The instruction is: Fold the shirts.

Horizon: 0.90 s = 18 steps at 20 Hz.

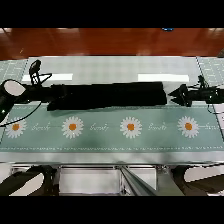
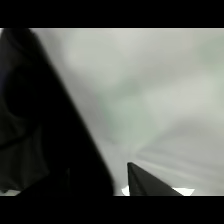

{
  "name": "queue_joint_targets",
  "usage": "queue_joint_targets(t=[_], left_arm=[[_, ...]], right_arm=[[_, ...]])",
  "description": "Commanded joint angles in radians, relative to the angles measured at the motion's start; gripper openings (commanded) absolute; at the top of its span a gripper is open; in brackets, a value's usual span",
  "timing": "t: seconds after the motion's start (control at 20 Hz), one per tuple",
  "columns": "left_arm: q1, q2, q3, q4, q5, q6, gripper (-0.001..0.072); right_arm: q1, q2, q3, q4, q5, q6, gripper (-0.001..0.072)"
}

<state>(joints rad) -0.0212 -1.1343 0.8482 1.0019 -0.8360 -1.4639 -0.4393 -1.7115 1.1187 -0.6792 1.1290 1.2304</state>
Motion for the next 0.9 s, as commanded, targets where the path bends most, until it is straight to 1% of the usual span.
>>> queue_joint_targets(t=[0.0, 0.2, 0.35, 0.45, 0.5, 0.55, 0.7, 0.85], left_arm=[[-0.01, 0.001, -0.005, -0.001, 0.014, -0.008, 0.0505], [-0.011, 0.0, -0.005, -0.001, 0.016, -0.008, 0.0505], [-0.011, -0.001, -0.005, -0.008, 0.017, -0.008, 0.0505], [-0.013, -0.002, -0.005, -0.008, 0.017, -0.008, 0.0505], [-0.013, -0.002, -0.005, -0.009, 0.017, -0.008, 0.0505], [-0.013, -0.002, -0.005, -0.008, 0.017, -0.008, 0.0505], [-0.013, -0.002, -0.005, -0.008, 0.016, -0.007, 0.0504], [-0.013, -0.002, -0.005, -0.05, -0.01, -0.005, 0.0504]], right_arm=[[0.075, -0.097, 0.098, 0.056, 0.017, -0.016, 0.042], [0.143, -0.132, 0.174, 0.06, 0.016, -0.001, 0.042], [0.188, -0.133, 0.179, 0.058, 0.007, -0.001, 0.0419], [0.206, -0.133, 0.179, 0.056, 0.005, -0.002, 0.0396], [0.214, -0.132, 0.179, 0.056, 0.005, -0.007, 0.0259], [0.213, -0.132, 0.179, 0.064, 0.014, -0.03, 0.0025], [0.195, -0.102, 0.179, 0.078, 0.056, -0.048, 0.0025], [0.172, 0.01, 0.155, 0.066, 0.064, -0.079, 0.0025]])
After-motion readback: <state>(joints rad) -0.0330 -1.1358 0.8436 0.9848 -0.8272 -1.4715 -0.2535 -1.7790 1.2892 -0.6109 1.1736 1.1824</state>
